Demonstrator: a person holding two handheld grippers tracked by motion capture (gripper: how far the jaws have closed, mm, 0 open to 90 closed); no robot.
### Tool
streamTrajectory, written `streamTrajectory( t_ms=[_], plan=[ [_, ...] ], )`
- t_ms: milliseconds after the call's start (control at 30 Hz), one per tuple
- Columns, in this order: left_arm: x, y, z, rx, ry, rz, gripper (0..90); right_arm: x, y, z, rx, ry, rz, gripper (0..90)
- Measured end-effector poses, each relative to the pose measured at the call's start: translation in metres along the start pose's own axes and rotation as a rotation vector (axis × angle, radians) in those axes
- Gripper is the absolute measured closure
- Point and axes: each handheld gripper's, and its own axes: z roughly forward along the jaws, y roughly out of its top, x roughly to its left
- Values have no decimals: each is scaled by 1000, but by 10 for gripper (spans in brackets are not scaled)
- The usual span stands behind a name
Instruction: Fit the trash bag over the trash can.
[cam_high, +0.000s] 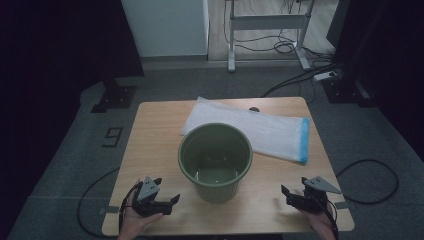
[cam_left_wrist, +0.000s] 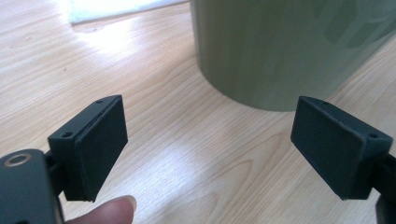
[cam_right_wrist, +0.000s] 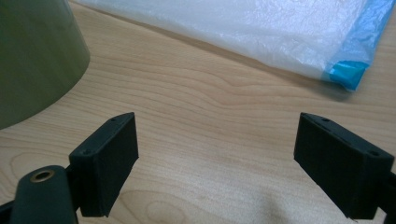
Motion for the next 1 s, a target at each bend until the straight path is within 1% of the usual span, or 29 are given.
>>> streamTrajectory(
  t_ms=[67,100,133,167,200,233,267,300,333,367,400,433,467,500,567,600,633,700,767,800,833,900,933,967,1000],
  plan=[
    [1,-2,0,3,5,-3,107,0,1,1,0,-3,-5,136],
    [1,-6,0,14,18,-9,107,1,4,3,0,-11,-20,138],
    [1,-6,0,14,18,-9,107,1,6,5,-4,-16,-31,142],
    [2,-8,-1,20,27,-9,107,1,6,5,-4,-16,-31,142],
    [2,-10,-1,27,38,-13,107,1,9,7,-3,-17,-44,144],
    [4,-14,-4,37,60,-20,107,1,14,12,-8,-19,-57,153],
    [4,-14,-4,37,60,-20,107,1,14,12,-8,-19,-57,153],
    [6,-18,-8,39,81,-31,108,1,20,18,-9,-12,-64,168],
    [6,-18,-8,39,81,-31,112,1,20,18,-9,-12,-64,168],
    [8,-21,-12,33,99,-49,116,0,26,27,-1,-12,-60,175],
    [8,-21,-12,33,99,-49,116,0,26,27,-1,-12,-60,175],
    [10,-24,-15,31,112,-64,116,-1,32,36,12,-3,-64,183],
    [10,-24,-15,31,112,-64,118,-1,32,36,12,-3,-64,183],
    [11,-26,-15,32,116,-69,118,-1,38,44,23,-6,-80,192],
    [13,-31,-16,43,126,-75,119,-2,43,52,37,-9,-94,214],
    [13,-31,-16,43,126,-75,120,-2,43,52,37,-9,-94,214],
    [13,-33,-16,53,139,-71,124,-3,48,59,37,-18,-110,247],
    [13,-33,-16,55,143,-68,127,-5,54,68,51,-26,-120,248],
    [14,-34,-15,61,140,-72,127,-8,60,78,72,-26,-113,247],
    [14,-34,-15,61,140,-72,127,-8,60,78,72,-26,-113,247],
    [14,-34,-13,63,137,-69,128,-12,64,87,88,-36,-106,247],
    [13,-35,-14,61,139,-68,129,-17,67,95,92,-49,-106,265],
    [13,-35,-14,61,139,-68,132,-17,67,95,92,-49,-106,265],
    [14,-35,-15,56,136,-69,133,-22,67,102,91,-46,-99,287],
    [14,-35,-15,53,136,-69,133,-24,66,105,102,-37,-98,286]
  ],
)
